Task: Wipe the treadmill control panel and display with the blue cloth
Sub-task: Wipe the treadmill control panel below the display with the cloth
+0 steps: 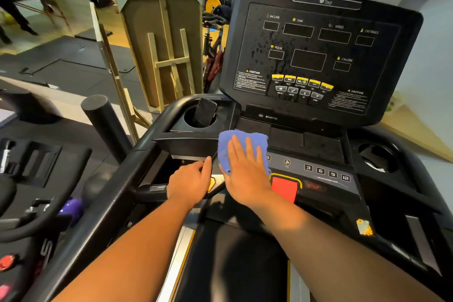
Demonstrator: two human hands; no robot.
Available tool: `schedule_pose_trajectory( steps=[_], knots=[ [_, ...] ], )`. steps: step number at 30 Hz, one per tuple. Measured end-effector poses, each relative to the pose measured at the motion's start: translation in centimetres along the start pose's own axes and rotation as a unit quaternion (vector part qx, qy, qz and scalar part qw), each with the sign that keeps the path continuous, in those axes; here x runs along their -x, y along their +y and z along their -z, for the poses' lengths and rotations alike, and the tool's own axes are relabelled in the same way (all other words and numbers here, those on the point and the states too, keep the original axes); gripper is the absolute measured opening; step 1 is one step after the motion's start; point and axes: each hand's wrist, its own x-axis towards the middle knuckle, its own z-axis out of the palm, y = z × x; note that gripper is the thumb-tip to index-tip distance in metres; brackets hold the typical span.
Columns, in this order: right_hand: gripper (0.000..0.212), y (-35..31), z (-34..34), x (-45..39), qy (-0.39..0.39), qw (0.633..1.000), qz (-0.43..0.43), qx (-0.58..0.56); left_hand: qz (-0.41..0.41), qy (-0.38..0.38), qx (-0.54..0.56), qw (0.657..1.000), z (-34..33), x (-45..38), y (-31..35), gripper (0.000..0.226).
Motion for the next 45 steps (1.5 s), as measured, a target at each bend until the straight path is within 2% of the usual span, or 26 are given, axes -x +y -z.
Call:
schedule_pose_trajectory(
  steps=[4, 6, 10, 13, 15, 20, 22, 25, 29, 31, 34, 36, 38, 42, 43, 45],
  knots=[
    [0.071, 1.2, 0.3, 1.5, -0.011, 0.991, 0.129, -0.014, 0.010, -0.004, 0.004, 1.000, 0.0, -0.1, 0.2, 0.065],
    [0.072, 2.8, 0.0, 3.1, -0.006, 0.987, 0.157, -0.021, 0.010, -0.007, 0.001, 1.000, 0.1, 0.0, 0.3, 0.065],
    [0.076, 4.0, -0.7, 4.2, 0.003, 0.996, 0.084, -0.012, 0.007, -0.010, -0.003, 1.000, 0.3, 0.0, 0.2, 0.062],
    [0.078, 0.3, -0.3, 2.0, 0.017, 1.000, -0.018, -0.008, 0.005, -0.002, 0.001, 1.000, 0.1, -0.2, 0.1, 0.063],
    [0.080, -2.0, -0.4, 1.4, 0.026, 0.999, -0.042, -0.002, 0.013, 0.001, 0.007, 1.000, -0.2, -0.2, 0.0, 0.063],
    [0.076, -0.7, -2.3, 5.2, 0.042, 0.990, 0.134, 0.028, 0.025, -0.011, 0.014, 1.000, -0.3, -0.3, -0.1, 0.067],
    [0.077, 1.2, -2.6, 5.9, 0.035, 0.985, 0.169, 0.022, 0.019, -0.012, 0.011, 1.000, 0.0, -0.3, 0.1, 0.065],
    [0.078, 2.2, -1.9, 4.8, 0.042, 0.992, 0.118, 0.010, 0.010, -0.011, 0.001, 1.000, 0.3, -0.1, 0.3, 0.063],
    [0.073, -0.5, -0.1, 1.0, 0.042, 0.999, -0.020, -0.021, 0.014, -0.002, 0.011, 1.000, 0.2, 0.0, 0.2, 0.062],
    [0.076, -1.3, -0.3, 1.1, 0.032, 0.999, 0.003, -0.006, 0.013, 0.000, 0.013, 1.000, 0.1, -0.1, 0.1, 0.062],
    [0.076, -0.1, -1.9, 4.1, 0.033, 0.991, 0.131, 0.010, 0.021, -0.014, 0.004, 1.000, 0.1, -0.2, 0.2, 0.062],
    [0.075, 1.6, -2.4, 5.1, 0.035, 0.986, 0.164, 0.007, 0.021, -0.014, -0.004, 1.000, 0.1, -0.3, 0.2, 0.063],
    [0.076, 3.1, -2.4, 4.8, 0.040, 0.990, 0.136, -0.001, 0.013, -0.010, -0.002, 1.000, 0.1, -0.3, 0.1, 0.062],
    [0.076, 1.6, -0.9, 1.9, 0.030, 0.999, -0.004, -0.040, 0.003, 0.000, 0.006, 1.000, 0.1, -0.2, -0.1, 0.062],
    [0.076, 0.4, -0.7, 1.4, 0.024, 0.999, -0.018, -0.039, 0.002, 0.003, 0.009, 1.000, 0.0, -0.2, 0.0, 0.062],
    [0.077, -1.5, -0.9, 1.1, 0.017, 1.000, 0.023, 0.002, 0.005, 0.002, 0.017, 1.000, -0.1, -0.1, 0.0, 0.062]
  ],
)
